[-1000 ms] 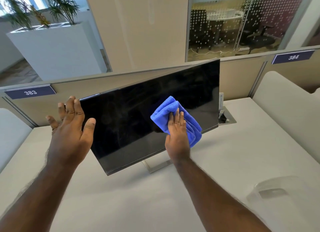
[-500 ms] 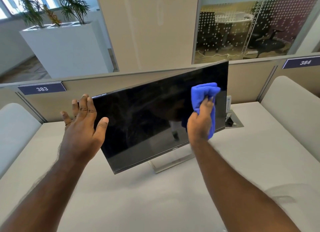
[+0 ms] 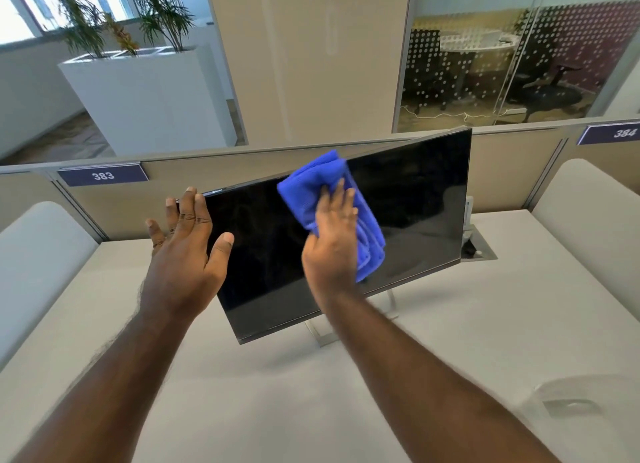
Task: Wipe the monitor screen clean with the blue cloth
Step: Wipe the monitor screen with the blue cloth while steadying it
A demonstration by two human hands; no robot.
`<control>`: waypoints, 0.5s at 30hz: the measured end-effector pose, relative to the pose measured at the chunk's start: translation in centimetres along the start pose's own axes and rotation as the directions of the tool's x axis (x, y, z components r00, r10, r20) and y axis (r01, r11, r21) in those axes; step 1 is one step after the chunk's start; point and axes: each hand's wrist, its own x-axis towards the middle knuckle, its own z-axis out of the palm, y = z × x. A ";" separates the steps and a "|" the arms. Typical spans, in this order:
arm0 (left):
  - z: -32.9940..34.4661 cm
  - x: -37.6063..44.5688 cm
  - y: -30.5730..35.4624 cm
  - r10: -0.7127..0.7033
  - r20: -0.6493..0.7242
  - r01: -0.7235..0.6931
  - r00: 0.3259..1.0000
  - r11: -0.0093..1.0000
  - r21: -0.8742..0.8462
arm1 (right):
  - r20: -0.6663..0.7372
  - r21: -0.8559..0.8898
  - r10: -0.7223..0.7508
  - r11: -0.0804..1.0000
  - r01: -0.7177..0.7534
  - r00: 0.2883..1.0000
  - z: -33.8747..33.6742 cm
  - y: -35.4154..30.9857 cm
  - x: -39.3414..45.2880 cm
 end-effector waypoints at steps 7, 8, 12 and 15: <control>-0.3 0.1 0.1 -0.004 0.007 0.005 1.000 1.000 -0.028 | 0.342 0.029 -0.370 0.923 0.384 0.864 2.9 -1.3 -9.3; -0.3 0.2 0.0 0.000 0.012 0.000 1.000 1.000 -0.031 | 0.427 0.014 -0.390 0.905 0.425 0.816 2.9 -0.9 -10.7; -0.4 0.2 -0.4 0.015 0.023 -0.013 1.000 0.997 -0.082 | 0.685 0.015 -0.356 0.880 0.475 0.636 2.5 1.1 -14.3; -0.4 -0.7 -0.2 0.033 -0.016 -0.035 0.999 0.987 -0.156 | 0.695 0.205 -0.290 0.957 0.206 0.658 0.8 1.9 -15.7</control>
